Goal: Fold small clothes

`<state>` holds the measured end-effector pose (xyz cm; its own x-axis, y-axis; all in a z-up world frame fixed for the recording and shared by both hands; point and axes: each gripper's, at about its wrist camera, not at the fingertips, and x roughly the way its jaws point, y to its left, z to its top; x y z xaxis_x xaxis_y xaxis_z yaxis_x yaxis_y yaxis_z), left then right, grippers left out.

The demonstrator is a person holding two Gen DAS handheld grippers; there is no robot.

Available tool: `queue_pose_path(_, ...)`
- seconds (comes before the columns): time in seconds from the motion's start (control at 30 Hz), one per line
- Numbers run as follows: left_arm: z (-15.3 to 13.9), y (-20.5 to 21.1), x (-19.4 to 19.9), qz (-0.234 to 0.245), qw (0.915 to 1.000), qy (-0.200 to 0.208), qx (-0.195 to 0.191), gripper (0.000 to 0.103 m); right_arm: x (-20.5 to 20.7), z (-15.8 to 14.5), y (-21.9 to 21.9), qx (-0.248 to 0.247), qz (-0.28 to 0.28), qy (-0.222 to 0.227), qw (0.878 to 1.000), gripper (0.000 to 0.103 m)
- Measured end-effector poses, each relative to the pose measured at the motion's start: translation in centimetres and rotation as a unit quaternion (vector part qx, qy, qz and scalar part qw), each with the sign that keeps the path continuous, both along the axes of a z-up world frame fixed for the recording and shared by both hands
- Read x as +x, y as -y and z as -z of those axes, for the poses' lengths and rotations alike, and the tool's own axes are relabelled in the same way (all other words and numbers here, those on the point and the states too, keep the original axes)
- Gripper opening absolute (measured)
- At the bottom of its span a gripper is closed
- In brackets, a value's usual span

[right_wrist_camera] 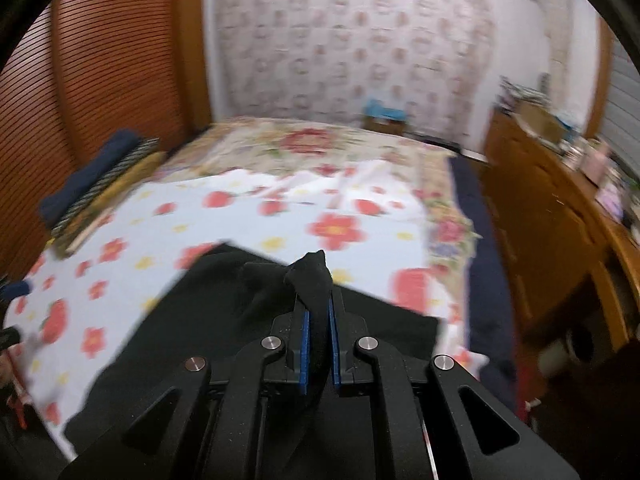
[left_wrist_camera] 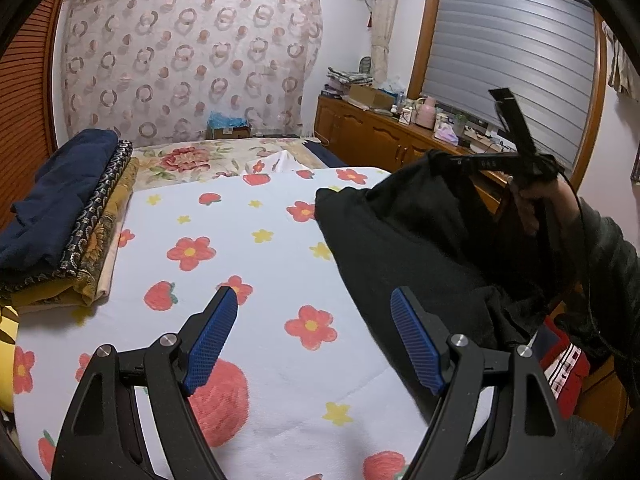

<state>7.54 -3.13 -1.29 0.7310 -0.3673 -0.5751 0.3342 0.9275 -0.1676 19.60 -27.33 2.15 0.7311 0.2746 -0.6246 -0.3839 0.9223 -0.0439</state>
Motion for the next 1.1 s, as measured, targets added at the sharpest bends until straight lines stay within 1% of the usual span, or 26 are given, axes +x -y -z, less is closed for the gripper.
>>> queue_pose_path(0.1, 0.2, 0.3, 0.1, 0.001, 1.0000, -0.004, 0.000, 0.080, 1.8, 1.1, 1.6, -0.012, 0.037, -0.013, 0.999, 0.008)
queue_pose_path(0.17, 0.2, 0.5, 0.1, 0.002, 1.0000, -0.005, 0.001, 0.080, 2.6, 2.2, 2.0, -0.036, 0.066, -0.014, 0.997, 0.008)
queue_pose_path(0.27, 0.4, 0.8, 0.2, 0.004, 0.9999, -0.008, 0.004, 0.080, 3.5, 3.3, 2.1, -0.036, 0.093, -0.031, 0.995, 0.008)
queue_pose_path(0.33, 0.5, 1.0, 0.2, 0.006, 0.9999, -0.011, 0.006, 0.080, 3.8, 3.7, 1.8, -0.038, 0.109, -0.037, 0.993, 0.015)
queue_pose_path(0.4, 0.6, 1.3, 0.1, 0.007, 0.9999, -0.012, 0.008, 0.080, 3.7, 3.7, 1.6, -0.037, 0.115, -0.040, 0.992, 0.025)
queue_pose_path(0.47, 0.6, 1.5, 0.2, 0.009, 0.9998, -0.013, 0.009, 0.080, 2.7, 3.5, 1.5, -0.032, 0.111, -0.036, 0.993, 0.028)
queue_pose_path(0.5, 0.6, 1.7, 0.2, 0.011, 0.9998, -0.014, 0.009, 0.080, 2.6, 3.2, 2.3, -0.029, 0.109, -0.032, 0.993, 0.029)
queue_pose_path(0.6, 0.7, 2.5, 0.4, 0.020, 0.9996, -0.016, 0.011, 0.080, -0.3, 2.5, 2.8, -0.010, 0.091, -0.027, 0.995, 0.029)
queue_pose_path(0.7, 0.8, 3.5, 0.6, 0.034, 0.9991, -0.018, 0.015, 0.080, -3.3, 3.4, 3.8, -0.007, 0.077, -0.027, 0.997, 0.029)
queue_pose_path(0.87, 1.2, 6.1, 1.0, 0.065, 0.9971, -0.025, 0.028, 0.080, -9.0, 4.6, 4.3, 0.006, 0.055, -0.041, 0.998, 0.029)
queue_pose_path(0.97, 1.7, 7.4, 0.8, 0.078, 0.9958, -0.032, 0.035, 0.080, -11.3, 5.1, 4.6, 0.018, 0.047, -0.050, 0.997, 0.029)
queue_pose_path(1.1, 2.5, 8.6, 0.6, 0.090, 0.9941, -0.045, 0.042, 0.080, -12.6, 5.4, 4.8, 0.027, 0.046, -0.061, 0.997, 0.029)
